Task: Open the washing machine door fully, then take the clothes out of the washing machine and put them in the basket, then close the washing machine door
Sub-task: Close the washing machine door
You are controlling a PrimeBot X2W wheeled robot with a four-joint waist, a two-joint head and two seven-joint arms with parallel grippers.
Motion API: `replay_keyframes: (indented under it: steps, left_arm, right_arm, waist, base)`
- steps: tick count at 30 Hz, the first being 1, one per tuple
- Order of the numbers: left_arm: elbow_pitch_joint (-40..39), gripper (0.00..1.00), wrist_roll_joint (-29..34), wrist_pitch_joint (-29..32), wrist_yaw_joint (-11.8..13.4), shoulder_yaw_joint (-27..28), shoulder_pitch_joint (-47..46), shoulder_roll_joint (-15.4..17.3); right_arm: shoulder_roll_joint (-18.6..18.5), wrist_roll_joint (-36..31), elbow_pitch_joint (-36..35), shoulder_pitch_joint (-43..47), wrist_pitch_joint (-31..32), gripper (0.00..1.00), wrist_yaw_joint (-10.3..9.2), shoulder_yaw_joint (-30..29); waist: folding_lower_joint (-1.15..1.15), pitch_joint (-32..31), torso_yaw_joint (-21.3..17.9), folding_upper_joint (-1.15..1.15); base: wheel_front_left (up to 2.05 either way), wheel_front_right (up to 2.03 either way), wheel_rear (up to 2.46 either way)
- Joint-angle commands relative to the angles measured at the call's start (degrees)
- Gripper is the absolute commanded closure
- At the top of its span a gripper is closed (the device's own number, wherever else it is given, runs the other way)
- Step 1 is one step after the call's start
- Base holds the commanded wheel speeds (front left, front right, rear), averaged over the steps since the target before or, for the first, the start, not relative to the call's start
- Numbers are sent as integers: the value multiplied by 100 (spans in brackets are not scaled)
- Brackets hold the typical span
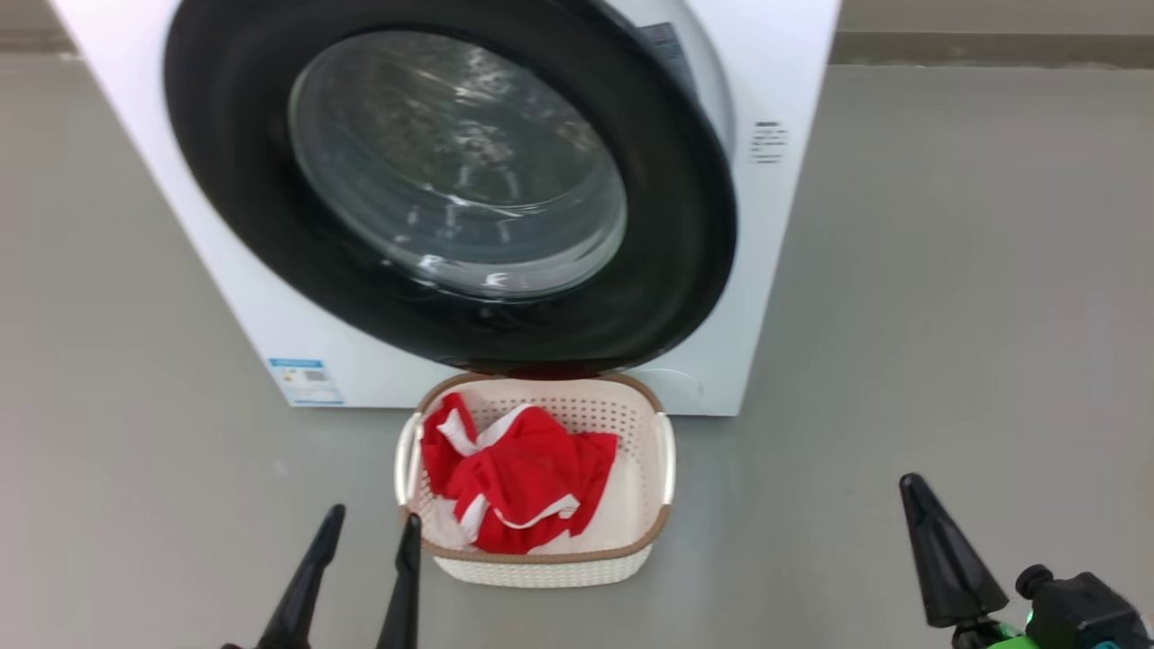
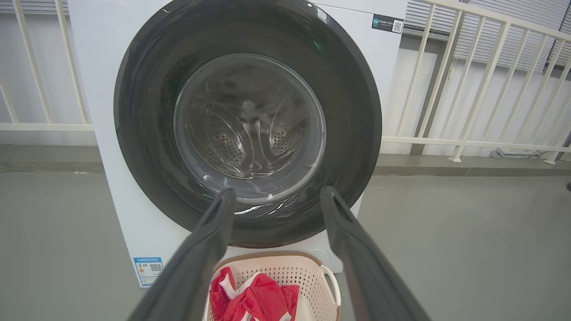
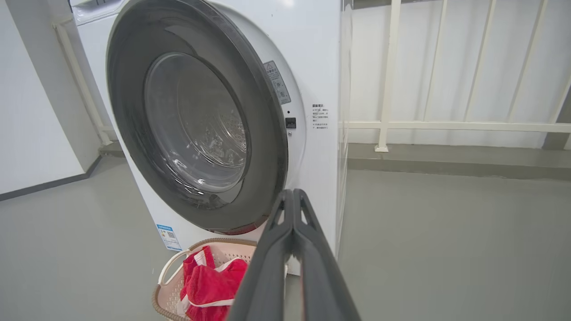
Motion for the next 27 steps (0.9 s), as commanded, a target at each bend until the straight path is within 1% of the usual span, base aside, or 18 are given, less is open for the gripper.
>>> replay_keyframes:
  steps: [1, 3, 7, 15, 20, 27]
  left_arm:
    - [-194, 0, 77, -46, -55, 113, -173, 3]
    - [-238, 0, 77, -46, -73, 64, -166, -3]
    - [-294, 0, 70, -46, -80, -17, -184, -9]
    - [-443, 0, -30, -46, -54, -218, -400, -15]
    - [-567, 0, -88, -46, 7, -343, -536, -16]
    - [-714, 0, -151, -46, 86, -463, -715, -16]
  right_arm:
    - [-84, 227, -36, -178, -38, 100, 35, 221]
    - [-84, 321, 47, -254, -38, 100, 35, 304]
    - [-84, 268, 158, -400, -38, 100, 35, 439]
    - [-84, -96, 374, -1058, -38, 100, 35, 731]
    - [-84, -301, 558, -1551, -38, 100, 35, 704]
    - [-84, -604, 895, -2285, -38, 100, 35, 559]
  waist:
    - [0, 48, 269, 0]
    - [0, 86, 404, 0]
    - [0, 172, 599, 0]
    - [0, 468, 1015, 0]
    - [0, 702, 1197, 0]
    - [0, 1090, 1354, 0]
  base:
    - [0, 0, 0]
    - [0, 0, 0]
    - [0, 0, 0]
    - [0, 0, 0]
    - [0, 0, 0]
    - [0, 0, 0]
